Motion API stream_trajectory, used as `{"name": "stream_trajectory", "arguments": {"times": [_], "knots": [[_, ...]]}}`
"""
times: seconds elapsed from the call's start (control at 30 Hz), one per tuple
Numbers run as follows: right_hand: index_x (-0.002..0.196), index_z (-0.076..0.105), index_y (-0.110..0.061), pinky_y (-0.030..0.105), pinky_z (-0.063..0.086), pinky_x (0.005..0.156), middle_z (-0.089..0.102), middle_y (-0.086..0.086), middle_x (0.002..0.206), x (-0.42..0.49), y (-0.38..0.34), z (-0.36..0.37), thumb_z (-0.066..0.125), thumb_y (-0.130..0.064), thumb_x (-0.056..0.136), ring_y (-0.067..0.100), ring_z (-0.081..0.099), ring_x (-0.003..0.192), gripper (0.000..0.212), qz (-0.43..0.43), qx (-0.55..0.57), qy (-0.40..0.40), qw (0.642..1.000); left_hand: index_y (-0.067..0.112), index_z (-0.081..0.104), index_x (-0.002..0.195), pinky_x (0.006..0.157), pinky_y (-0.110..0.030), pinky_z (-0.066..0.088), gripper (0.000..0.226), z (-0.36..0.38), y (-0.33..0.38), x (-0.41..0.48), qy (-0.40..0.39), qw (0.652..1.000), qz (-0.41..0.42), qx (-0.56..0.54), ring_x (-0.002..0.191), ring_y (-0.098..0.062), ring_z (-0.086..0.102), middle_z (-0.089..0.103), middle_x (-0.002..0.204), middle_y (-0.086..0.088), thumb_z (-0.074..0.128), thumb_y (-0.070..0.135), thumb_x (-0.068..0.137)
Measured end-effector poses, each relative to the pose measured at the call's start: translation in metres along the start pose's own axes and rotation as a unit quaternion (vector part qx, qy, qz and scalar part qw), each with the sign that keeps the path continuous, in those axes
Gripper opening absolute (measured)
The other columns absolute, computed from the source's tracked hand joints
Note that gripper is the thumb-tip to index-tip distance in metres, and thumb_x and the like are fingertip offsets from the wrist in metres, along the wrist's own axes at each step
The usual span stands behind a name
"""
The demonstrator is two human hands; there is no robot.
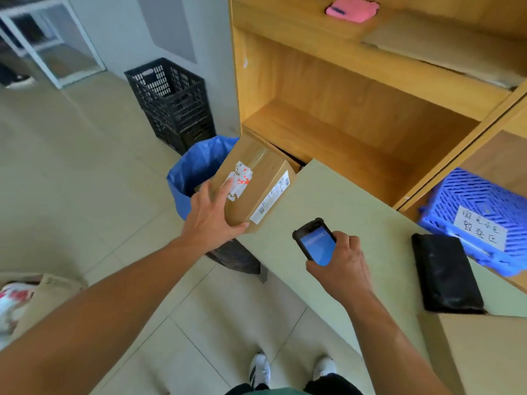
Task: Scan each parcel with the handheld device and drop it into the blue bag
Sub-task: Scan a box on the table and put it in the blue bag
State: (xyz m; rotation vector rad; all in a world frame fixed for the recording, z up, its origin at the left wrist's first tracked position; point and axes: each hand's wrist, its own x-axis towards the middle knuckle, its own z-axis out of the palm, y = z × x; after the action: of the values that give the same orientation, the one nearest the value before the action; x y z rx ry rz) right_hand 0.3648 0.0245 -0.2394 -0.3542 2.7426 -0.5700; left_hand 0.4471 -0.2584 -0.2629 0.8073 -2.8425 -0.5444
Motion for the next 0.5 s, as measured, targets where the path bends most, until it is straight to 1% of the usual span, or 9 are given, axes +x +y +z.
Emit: {"name": "stream_trajectory", "arguments": {"times": [0.13,0.27,0.37,0.43,0.5], "knots": [[0.142,0.038,-0.021,0.043,0.052,0.090,0.041,-0.002,0.123,0.007,-0.026,0.009,0.076,-0.046,0.071,0.025,0.053,0.106,0.085,-0.032,-0.012,-0.015,0.999,0.047,0.011,0.158,0.095,-0.061,0.051,0.122,-0.001,-0.033,-0.002,0.014,0.999,-0.029,0.011,0.129,-0.046,0.038,0.023,0.153,-0.015,0.081,0.071,0.062],[0.141,0.038,-0.021,0.042,0.051,0.090,0.040,-0.002,0.122,0.023,-0.044,0.019,0.076,-0.047,0.072,0.024,0.052,0.106,0.084,-0.061,-0.012,-0.028,0.998,0.044,0.016,0.158,0.092,-0.059,0.053,0.120,0.003,-0.047,0.009,0.023,0.999,-0.044,0.018,0.127,-0.045,0.040,0.025,0.151,-0.016,0.079,0.074,0.061],[0.139,0.039,-0.021,0.041,0.051,0.089,0.040,-0.003,0.121,0.043,-0.058,0.025,0.077,-0.046,0.072,0.022,0.051,0.104,0.080,-0.079,-0.010,-0.039,0.996,0.045,0.016,0.157,0.091,-0.057,0.053,0.117,0.002,-0.055,0.021,0.028,0.997,-0.071,0.015,0.128,-0.043,0.040,0.025,0.153,-0.015,0.065,0.085,0.058],[0.136,0.039,-0.022,0.042,0.052,0.088,0.039,-0.003,0.118,0.058,-0.070,0.028,0.076,-0.046,0.071,0.022,0.051,0.103,0.078,-0.092,-0.008,-0.049,0.995,0.044,0.017,0.156,0.091,-0.057,0.053,0.116,-0.001,-0.060,0.030,0.036,0.995,-0.092,0.013,0.129,-0.044,0.038,0.024,0.154,-0.016,0.058,0.088,0.056],[0.132,0.039,-0.023,0.043,0.052,0.088,0.038,-0.004,0.115,0.075,-0.084,0.031,0.075,-0.045,0.070,0.022,0.051,0.101,0.076,-0.106,-0.001,-0.053,0.993,0.044,0.018,0.156,0.090,-0.058,0.053,0.116,-0.006,-0.067,0.044,0.046,0.994,-0.102,0.013,0.131,-0.045,0.037,0.024,0.155,-0.017,0.064,0.085,0.058]]}}
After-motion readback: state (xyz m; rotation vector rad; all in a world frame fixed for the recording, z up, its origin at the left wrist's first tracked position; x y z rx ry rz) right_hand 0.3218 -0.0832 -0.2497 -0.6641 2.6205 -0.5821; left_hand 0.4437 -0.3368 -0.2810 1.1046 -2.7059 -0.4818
